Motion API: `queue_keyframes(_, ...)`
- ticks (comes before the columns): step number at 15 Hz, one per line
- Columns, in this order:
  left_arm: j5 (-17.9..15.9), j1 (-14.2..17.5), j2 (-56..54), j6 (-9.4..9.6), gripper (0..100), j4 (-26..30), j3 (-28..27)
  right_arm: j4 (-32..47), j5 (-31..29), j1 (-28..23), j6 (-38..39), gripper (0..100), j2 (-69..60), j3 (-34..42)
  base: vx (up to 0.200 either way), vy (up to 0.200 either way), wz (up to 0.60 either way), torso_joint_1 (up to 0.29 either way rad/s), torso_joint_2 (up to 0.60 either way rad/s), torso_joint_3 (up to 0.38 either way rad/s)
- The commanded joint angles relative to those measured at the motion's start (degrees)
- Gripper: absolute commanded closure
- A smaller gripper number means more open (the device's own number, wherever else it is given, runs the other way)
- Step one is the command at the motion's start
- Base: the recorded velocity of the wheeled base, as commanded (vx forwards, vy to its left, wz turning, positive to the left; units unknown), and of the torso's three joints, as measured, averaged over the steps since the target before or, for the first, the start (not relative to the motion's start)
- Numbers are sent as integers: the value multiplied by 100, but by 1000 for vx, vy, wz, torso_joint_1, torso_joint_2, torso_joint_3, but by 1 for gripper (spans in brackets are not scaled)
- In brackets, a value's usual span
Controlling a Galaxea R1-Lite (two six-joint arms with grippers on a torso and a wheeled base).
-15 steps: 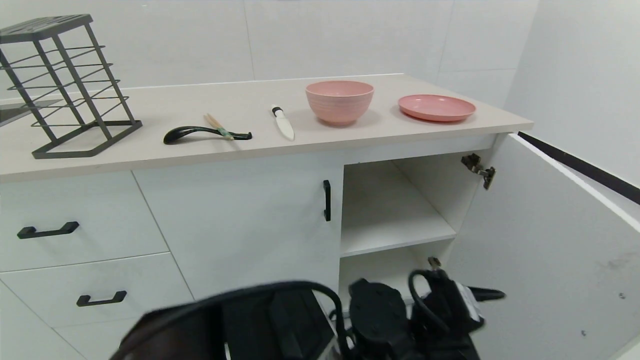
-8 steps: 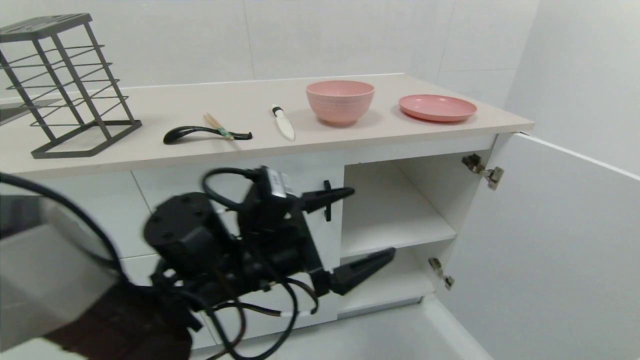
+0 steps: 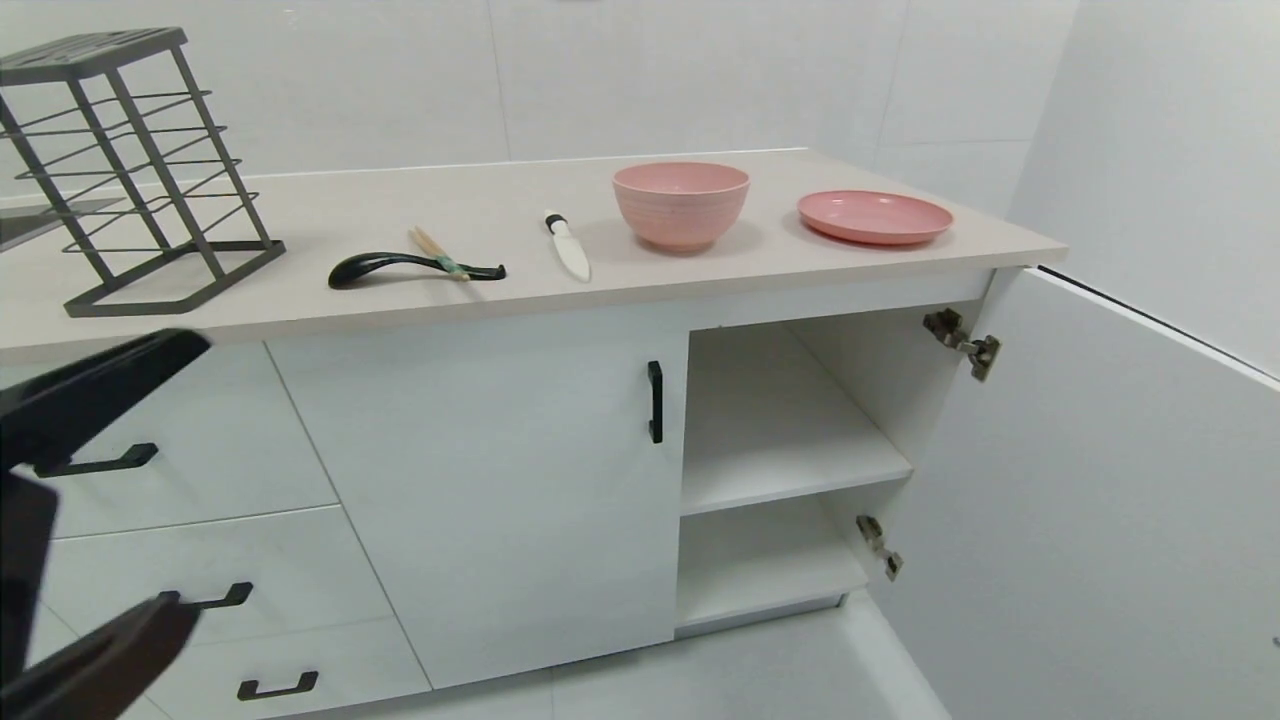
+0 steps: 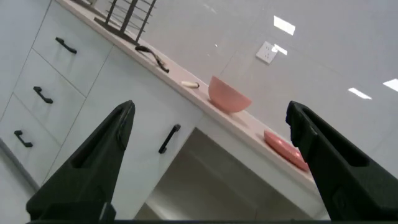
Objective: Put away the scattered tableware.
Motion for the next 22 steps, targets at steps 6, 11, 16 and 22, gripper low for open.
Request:
queue_keyframes(6, 337, 1559, -4640, -212, 0, 6217, -346, 2195, -1023, -332, 76, 0, -2087, 363, 0, 0, 0, 0, 0, 0)
queue_keyframes(11, 1172, 1673, -4640, -502, 0, 6199, 885, 3504, -1691, -1000, 375, 0, -2122, 302, 0, 0, 0, 0, 0, 0)
queue_keyframes(16, 1752, 1682, -4640, -643, 0, 5760, 1087, 4612, -1744, -825, 498, 0, -2403, 346, 0, 0, 0, 0, 0, 0)
queue_keyframes(22, 2139, 2455, -4657, -309, 0, 6006, 1096, 4542, -2719, -772, 840, 0, -2605, 363, 0, 0, 0, 0, 0, 0)
